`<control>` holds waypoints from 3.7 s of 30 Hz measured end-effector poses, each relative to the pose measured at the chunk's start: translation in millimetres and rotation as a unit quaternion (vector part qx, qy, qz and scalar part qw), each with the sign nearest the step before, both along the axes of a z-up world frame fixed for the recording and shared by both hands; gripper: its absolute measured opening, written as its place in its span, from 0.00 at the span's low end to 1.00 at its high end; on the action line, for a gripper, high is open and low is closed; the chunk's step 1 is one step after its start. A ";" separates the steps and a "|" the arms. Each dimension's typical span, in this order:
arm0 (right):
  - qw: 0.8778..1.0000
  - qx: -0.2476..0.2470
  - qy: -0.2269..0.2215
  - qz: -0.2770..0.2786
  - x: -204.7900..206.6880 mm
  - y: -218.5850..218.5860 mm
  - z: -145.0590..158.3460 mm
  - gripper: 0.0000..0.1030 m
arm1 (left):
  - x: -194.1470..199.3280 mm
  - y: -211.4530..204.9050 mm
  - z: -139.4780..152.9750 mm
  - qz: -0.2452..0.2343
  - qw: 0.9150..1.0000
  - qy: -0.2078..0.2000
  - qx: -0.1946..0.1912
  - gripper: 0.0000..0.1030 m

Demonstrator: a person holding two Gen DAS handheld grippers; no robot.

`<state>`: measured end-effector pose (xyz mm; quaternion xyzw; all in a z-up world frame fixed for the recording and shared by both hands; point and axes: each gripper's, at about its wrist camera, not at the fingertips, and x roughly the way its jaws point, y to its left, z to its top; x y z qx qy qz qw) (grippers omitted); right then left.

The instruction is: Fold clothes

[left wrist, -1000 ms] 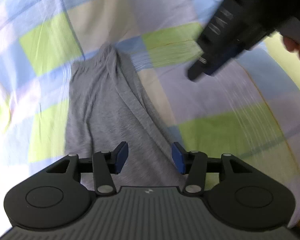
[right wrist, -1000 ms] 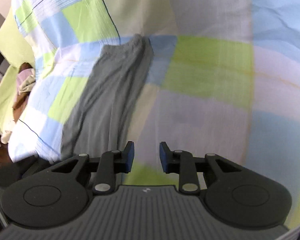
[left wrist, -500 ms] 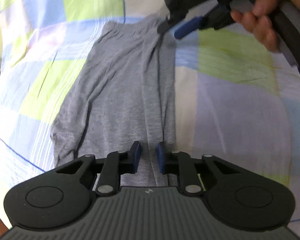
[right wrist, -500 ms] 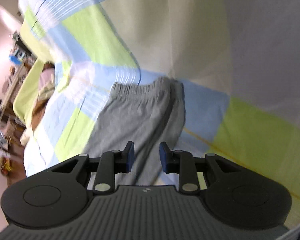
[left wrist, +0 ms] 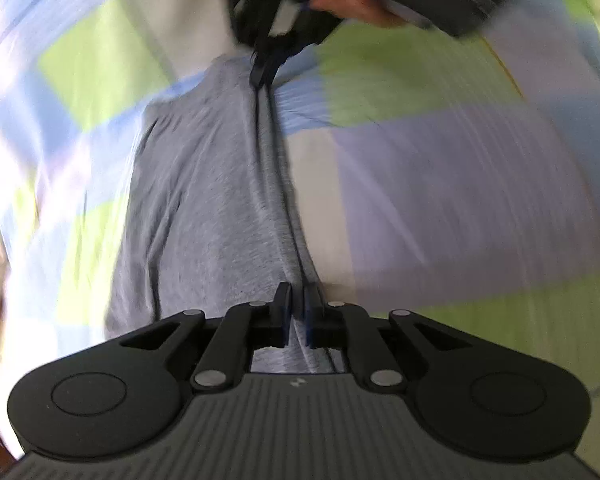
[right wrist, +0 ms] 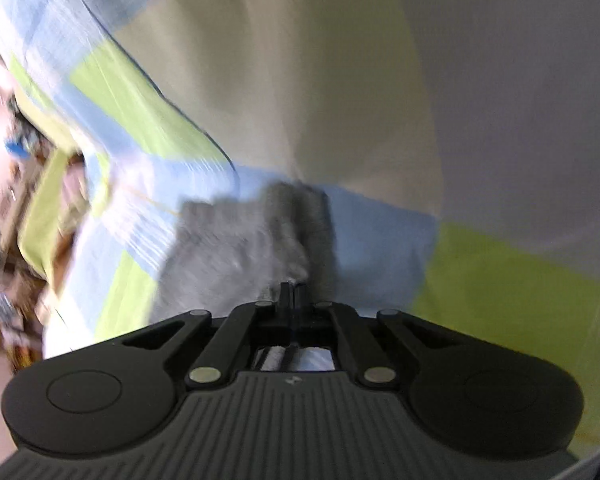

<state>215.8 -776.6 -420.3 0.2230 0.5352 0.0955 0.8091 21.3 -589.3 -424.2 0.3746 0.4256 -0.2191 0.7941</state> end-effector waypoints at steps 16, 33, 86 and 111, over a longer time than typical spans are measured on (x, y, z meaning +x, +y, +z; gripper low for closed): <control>0.999 0.000 -0.044 -0.032 0.5 10.9 -1.2 0.00 | -25.0 -4.7 -9.3 -0.078 0.997 -0.003 0.030 0.03; 0.995 0.009 -0.088 0.043 -103.7 64.2 45.0 0.07 | -63.0 111.4 52.7 -0.071 0.997 -0.014 -0.012 0.23; 0.992 -0.101 -0.028 -0.069 -291.2 265.5 24.4 0.36 | 41.9 224.6 -22.8 -0.412 0.902 -0.110 0.066 0.00; 0.914 -0.289 -0.146 0.243 -377.2 313.8 32.1 0.26 | -115.1 304.2 -3.7 -0.474 0.865 -0.163 0.039 0.46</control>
